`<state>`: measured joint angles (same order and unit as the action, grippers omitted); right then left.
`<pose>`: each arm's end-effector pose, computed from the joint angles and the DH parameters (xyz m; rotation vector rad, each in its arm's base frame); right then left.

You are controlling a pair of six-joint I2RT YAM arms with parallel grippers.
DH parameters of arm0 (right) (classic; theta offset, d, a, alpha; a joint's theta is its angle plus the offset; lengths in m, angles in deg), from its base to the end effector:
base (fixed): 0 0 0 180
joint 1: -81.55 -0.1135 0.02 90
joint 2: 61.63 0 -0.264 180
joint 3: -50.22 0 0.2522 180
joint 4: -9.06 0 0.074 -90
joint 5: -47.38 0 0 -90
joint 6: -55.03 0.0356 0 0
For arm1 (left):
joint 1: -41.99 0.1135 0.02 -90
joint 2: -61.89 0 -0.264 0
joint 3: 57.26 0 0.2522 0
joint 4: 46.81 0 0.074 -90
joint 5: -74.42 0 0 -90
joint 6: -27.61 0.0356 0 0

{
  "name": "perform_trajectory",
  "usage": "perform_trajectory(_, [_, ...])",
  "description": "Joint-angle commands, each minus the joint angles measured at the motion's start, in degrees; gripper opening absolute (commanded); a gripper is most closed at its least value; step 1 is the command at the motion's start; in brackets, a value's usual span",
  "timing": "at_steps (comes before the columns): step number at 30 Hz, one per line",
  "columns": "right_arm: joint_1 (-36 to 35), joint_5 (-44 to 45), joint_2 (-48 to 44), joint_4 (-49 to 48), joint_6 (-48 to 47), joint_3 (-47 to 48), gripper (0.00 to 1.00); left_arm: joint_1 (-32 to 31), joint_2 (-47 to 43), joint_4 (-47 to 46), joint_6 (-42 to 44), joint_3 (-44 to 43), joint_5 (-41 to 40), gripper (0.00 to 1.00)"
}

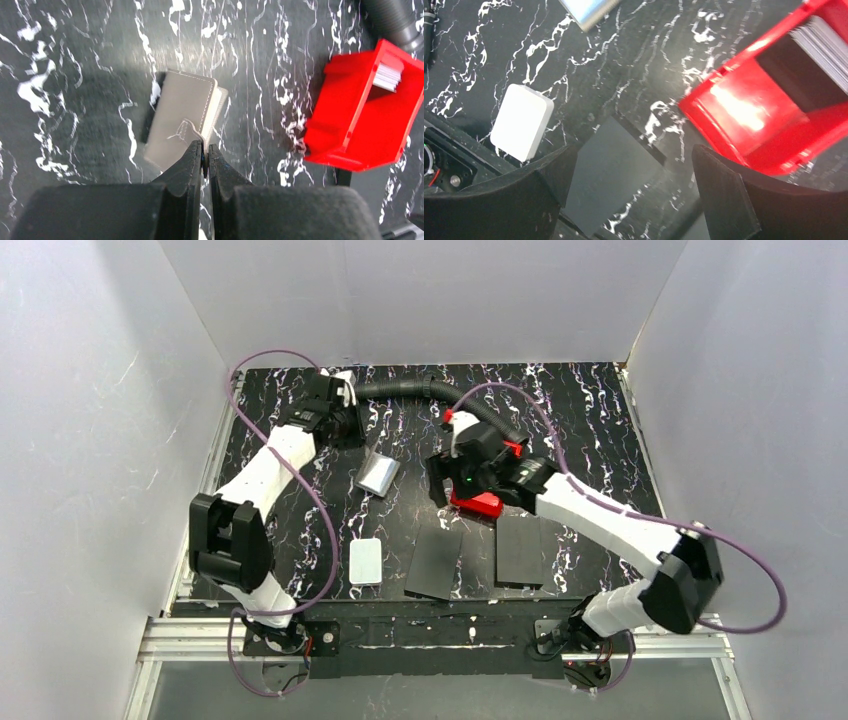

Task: Put the credit cards into the card holder
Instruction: Open the card holder at the center of the board.

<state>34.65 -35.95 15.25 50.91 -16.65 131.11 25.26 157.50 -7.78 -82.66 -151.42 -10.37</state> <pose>0.2066 0.2148 0.3212 -0.4977 2.2163 0.4875 0.3641 -0.1128 0.2988 -0.0229 2.3128 -0.4382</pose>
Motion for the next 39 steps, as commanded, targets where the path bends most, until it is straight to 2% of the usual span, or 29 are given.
perform_trajectory(1, [-5.57,6.92,7.10,-5.86,5.53,5.20,0.94,-0.18,-6.57,-3.52,-1.33,6.28,6.14,0.00])
perform_trajectory(5, [-6.02,8.22,9.79,-8.56,12.72,5.23,0.92,0.58,-8.28,-4.56,-4.91,7.82,10.94,0.00])
perform_trajectory(9, [-6.02,8.32,10.75,-12.42,16.25,3.37,0.86,2.97,-10.87,-8.61,-9.43,13.36,13.19,0.00])
perform_trajectory(12, [-6.02,9.04,12.60,-12.45,17.40,3.44,0.74,5.75,-12.30,-10.45,-12.36,18.04,13.68,0.00])
perform_trajectory(18, [-5.54,7.66,16.03,-17.16,20.20,2.33,0.65,9.65,-14.63,-19.58,-20.55,28.78,20.59,0.00])
perform_trajectory(25, [-4.30,4.28,24.15,-18.32,19.66,5.43,0.64,13.10,-17.56,-24.78,-23.76,36.05,23.45,0.00])
perform_trajectory(28, [-3.16,1.98,27.37,-18.84,19.73,6.40,0.48,14.90,-17.73,-27.12,-25.15,37.44,25.40,0.00])
perform_trajectory(29, [-3.12,1.57,28.18,-18.91,19.66,6.83,0.45,15.35,-17.40,-27.34,-25.55,37.39,26.73,0.00])
perform_trajectory(33, [-3.12,-2.79,31.85,-20.65,18.62,8.20,0.49,16.21,-17.48,-26.75,-25.48,37.03,27.79,0.00])
perform_trajectory(39, [-3.12,-4.78,35.16,-21.54,18.18,10.19,0.61,19.32,-18.84,-17.05,-16.49,35.50,20.90,0.00])
